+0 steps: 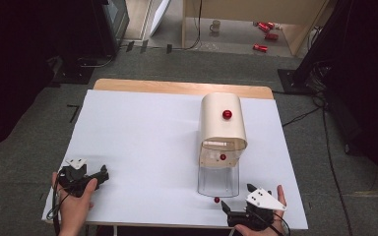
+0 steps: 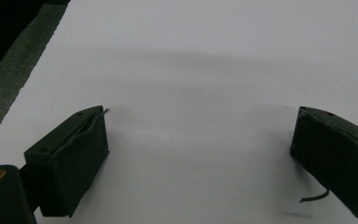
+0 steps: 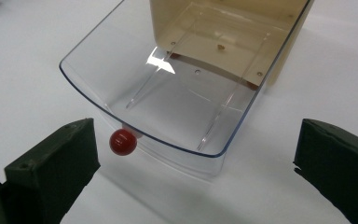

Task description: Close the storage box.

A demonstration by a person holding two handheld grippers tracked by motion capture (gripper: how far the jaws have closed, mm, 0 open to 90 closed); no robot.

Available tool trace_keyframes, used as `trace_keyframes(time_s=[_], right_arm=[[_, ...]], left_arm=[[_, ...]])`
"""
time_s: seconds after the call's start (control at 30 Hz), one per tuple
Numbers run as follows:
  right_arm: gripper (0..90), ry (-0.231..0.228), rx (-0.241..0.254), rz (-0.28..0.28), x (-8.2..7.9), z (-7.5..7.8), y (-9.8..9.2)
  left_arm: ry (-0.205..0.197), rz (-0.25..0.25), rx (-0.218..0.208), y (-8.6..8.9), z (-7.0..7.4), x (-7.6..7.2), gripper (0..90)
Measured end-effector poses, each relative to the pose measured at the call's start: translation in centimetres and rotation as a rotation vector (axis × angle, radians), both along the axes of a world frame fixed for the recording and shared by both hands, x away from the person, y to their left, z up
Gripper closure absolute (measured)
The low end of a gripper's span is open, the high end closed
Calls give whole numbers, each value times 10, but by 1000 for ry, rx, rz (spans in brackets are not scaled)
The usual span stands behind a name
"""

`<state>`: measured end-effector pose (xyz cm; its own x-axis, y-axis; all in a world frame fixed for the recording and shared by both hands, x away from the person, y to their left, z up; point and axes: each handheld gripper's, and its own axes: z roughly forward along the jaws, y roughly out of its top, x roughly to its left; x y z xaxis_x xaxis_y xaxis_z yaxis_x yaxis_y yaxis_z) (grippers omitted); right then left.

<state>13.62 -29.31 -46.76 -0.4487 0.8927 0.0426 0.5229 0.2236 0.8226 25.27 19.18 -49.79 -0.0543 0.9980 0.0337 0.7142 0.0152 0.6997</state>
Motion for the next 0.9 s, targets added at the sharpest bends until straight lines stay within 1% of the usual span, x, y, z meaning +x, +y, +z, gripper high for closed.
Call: trace_keyframes(time_s=[0.1, 0.13, 0.2, 0.3, 0.37, 0.47, 0.57, 0.7, 0.77, 0.9], right_arm=[[0, -2, -61, -3, 2, -7, 3], [0, 2, -73, 0, 2, -9, 4], [0, 16, -86, -2, 4, -14, 5], [0, 14, -102, -4, 5, -16, 6], [0, 12, -103, -5, 6, -16, 6], [0, 11, -104, -24, 8, -17, 6], [22, 8, -103, -35, 10, -17, 4], [44, 9, -92, -26, 11, -17, 3], [66, 1, -92, -16, 9, -16, 3], [73, -19, -68, -26, 10, -13, 2]], left_arm=[[1, 0, 1, 0, 0, 0, 42], [1, 0, 0, 0, 0, 0, 42], [0, 0, 1, 0, 0, 0, 42], [0, 0, 0, 0, 0, 0, 42], [-1, 0, 0, 0, 0, 0, 42], [-1, 0, 0, 0, 0, 0, 42], [-2, 0, 0, 0, 0, 0, 42], [-3, 0, -1, 0, 0, 0, 42], [-4, 0, -1, 0, 0, 0, 42], [-4, 0, -1, 0, 0, 0, 43]])
